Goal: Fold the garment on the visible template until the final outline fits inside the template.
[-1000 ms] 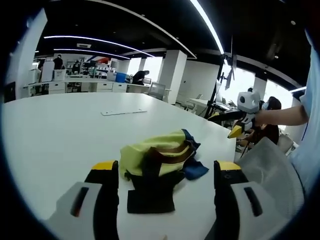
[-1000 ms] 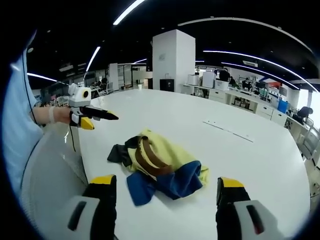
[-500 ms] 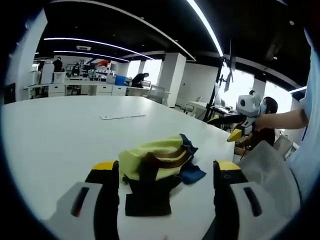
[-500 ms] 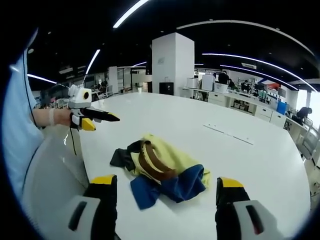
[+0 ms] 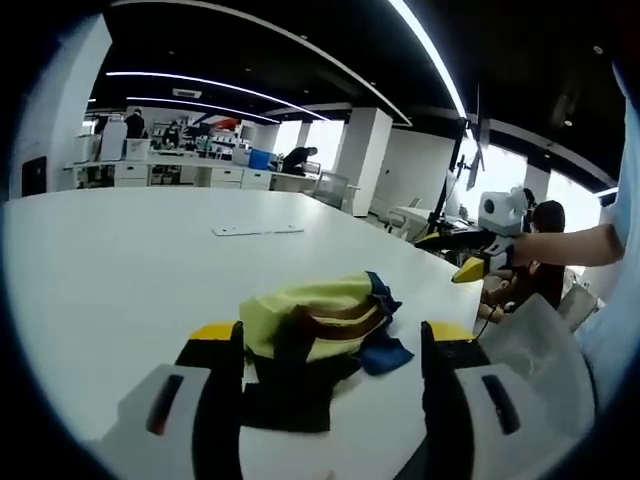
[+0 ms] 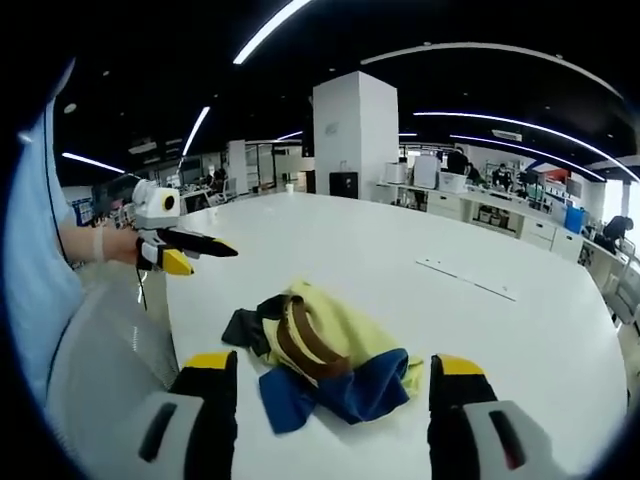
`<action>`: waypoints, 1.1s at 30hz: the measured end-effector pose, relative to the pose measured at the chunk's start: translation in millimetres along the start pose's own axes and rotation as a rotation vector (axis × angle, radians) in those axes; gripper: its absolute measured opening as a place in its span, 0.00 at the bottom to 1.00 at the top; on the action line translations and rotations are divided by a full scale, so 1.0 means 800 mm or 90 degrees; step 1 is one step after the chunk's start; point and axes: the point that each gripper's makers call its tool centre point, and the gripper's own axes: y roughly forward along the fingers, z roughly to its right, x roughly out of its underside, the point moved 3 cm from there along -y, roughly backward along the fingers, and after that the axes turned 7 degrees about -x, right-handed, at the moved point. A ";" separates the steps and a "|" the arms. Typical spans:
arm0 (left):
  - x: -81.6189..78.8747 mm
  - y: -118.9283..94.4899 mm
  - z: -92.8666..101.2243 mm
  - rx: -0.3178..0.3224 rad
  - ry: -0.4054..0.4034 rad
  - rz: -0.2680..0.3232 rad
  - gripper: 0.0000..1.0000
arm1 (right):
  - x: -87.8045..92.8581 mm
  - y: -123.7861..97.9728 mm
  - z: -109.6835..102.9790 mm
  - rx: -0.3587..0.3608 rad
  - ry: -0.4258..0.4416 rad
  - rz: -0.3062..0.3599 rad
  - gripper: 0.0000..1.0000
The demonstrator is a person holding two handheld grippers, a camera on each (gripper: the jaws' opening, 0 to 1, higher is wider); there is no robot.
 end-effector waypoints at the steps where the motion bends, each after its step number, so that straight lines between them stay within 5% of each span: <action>1: 0.000 0.000 0.000 -0.001 0.002 -0.002 0.68 | -0.001 -0.001 -0.001 -0.002 -0.001 0.002 0.78; 15: 0.009 0.006 0.021 -0.016 0.023 -0.041 0.58 | 0.014 -0.022 -0.002 -0.026 0.012 0.020 0.74; 33: 0.013 0.010 0.020 -0.057 0.021 -0.012 0.51 | 0.029 -0.027 0.009 -0.016 0.014 0.053 0.70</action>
